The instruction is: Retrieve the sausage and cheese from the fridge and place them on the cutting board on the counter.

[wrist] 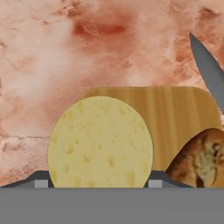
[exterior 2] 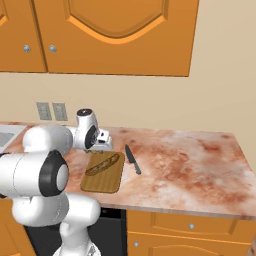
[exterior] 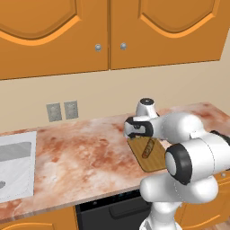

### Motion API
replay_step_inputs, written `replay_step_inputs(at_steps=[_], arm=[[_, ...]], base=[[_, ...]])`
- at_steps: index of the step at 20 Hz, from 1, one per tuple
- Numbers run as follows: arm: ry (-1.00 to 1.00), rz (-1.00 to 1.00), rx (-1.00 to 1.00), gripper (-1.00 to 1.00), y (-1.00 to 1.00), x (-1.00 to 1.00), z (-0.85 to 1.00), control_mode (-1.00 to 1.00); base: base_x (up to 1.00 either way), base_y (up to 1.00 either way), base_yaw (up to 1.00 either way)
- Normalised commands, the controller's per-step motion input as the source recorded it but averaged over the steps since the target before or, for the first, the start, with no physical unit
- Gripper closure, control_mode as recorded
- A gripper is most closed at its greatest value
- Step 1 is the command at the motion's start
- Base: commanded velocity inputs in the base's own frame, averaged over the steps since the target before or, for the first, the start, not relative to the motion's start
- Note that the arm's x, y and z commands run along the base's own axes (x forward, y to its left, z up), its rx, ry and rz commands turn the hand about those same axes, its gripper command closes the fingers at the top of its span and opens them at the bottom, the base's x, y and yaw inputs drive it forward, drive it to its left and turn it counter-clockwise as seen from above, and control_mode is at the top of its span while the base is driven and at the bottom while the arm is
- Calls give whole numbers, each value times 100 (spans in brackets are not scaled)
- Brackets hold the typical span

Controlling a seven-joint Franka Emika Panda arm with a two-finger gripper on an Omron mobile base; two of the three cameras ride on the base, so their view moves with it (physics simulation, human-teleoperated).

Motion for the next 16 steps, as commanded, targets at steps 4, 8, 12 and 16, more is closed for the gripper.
replay_step_inputs(at_steps=[4,8,12,16], arm=[[0,-9,1,100,0,7,-40,-100],[0,-6,1,100,0,1,-26,-100],[0,-4,0,100,0,0,-16,-100],[0,-3,0,100,0,10,-1,-100]], base=[[0,0,0],[0,0,0],[0,0,0],[0,0,0]])
